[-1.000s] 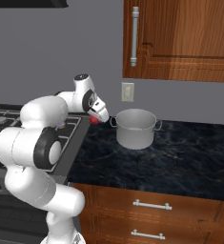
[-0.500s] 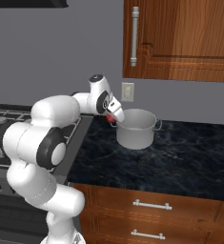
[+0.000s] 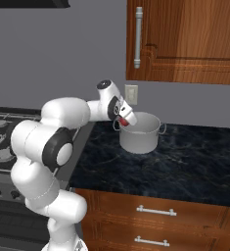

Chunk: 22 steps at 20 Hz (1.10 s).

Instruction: Turn on the sink faucet. Then move the bell pepper from the counter to the sink. Turn off the sink. Move the vegetable from the sink to the pot next to the stove. Finally move the pot to the front center burner.

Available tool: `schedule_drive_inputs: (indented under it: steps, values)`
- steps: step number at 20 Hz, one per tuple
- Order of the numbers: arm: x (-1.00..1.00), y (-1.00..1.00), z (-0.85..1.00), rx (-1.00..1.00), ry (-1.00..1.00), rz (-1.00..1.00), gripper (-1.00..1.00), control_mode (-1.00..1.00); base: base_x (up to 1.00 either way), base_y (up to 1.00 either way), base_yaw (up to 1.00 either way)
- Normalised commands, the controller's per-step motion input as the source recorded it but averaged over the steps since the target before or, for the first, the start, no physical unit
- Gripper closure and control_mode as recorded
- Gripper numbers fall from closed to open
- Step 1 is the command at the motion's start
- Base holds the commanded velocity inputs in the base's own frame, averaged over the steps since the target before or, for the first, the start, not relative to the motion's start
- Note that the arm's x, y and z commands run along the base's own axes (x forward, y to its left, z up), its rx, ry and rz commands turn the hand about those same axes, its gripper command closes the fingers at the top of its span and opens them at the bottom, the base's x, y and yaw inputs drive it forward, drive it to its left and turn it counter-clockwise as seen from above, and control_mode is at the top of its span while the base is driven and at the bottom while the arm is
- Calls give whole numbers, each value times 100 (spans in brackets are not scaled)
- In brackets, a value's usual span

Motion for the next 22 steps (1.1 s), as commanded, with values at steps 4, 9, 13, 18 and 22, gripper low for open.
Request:
schedule_drive_inputs:
  steps: [4,9,13,18,22]
  values:
    - [40,-26,-2,-3,-1,-1,100,-100,0,0,0]
    - [34,-14,-17,-1,1,0,100,-100,0,0,0]
    - [31,-8,-34,-3,1,0,100,-100,0,0,0]
    - [43,-9,-41,-4,0,0,100,-100,0,0,0]
    - [48,-16,-25,-1,2,0,100,-100,0,0,0]
